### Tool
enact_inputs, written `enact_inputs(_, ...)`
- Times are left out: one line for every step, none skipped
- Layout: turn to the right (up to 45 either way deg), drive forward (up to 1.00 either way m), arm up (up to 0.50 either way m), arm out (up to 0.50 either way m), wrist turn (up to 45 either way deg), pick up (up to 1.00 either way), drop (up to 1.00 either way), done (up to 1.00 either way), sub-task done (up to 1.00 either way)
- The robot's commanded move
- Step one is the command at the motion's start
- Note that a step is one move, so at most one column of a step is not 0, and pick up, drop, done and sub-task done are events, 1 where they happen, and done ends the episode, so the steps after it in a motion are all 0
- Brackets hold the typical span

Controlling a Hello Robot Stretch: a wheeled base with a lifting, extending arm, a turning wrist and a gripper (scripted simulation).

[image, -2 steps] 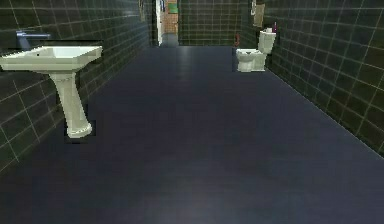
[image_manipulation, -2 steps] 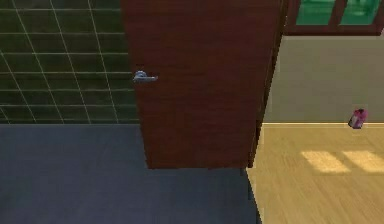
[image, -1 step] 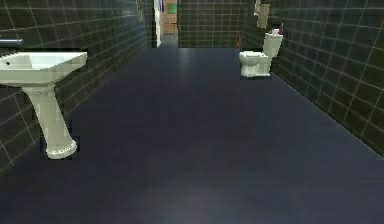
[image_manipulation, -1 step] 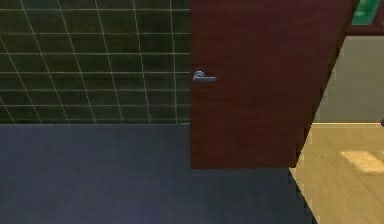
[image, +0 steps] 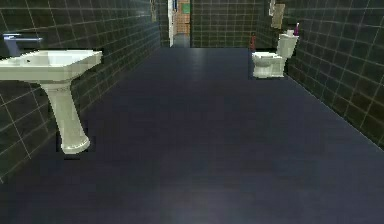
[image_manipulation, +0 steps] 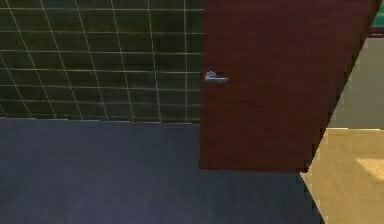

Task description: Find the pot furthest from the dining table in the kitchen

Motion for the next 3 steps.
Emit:
enact_inputs(0.0, 1.0, 0.0, 0.0, 0.0, 0.0, 0.0, 0.0, 0.0)
enact_inputs(0.0, 1.0, 0.0, 0.0, 0.0, 0.0, 0.0, 0.0, 0.0)
enact_inputs(-3.0, 0.0, 0.0, 0.0, 0.0, 0.0, 0.0, 0.0, 0.0)
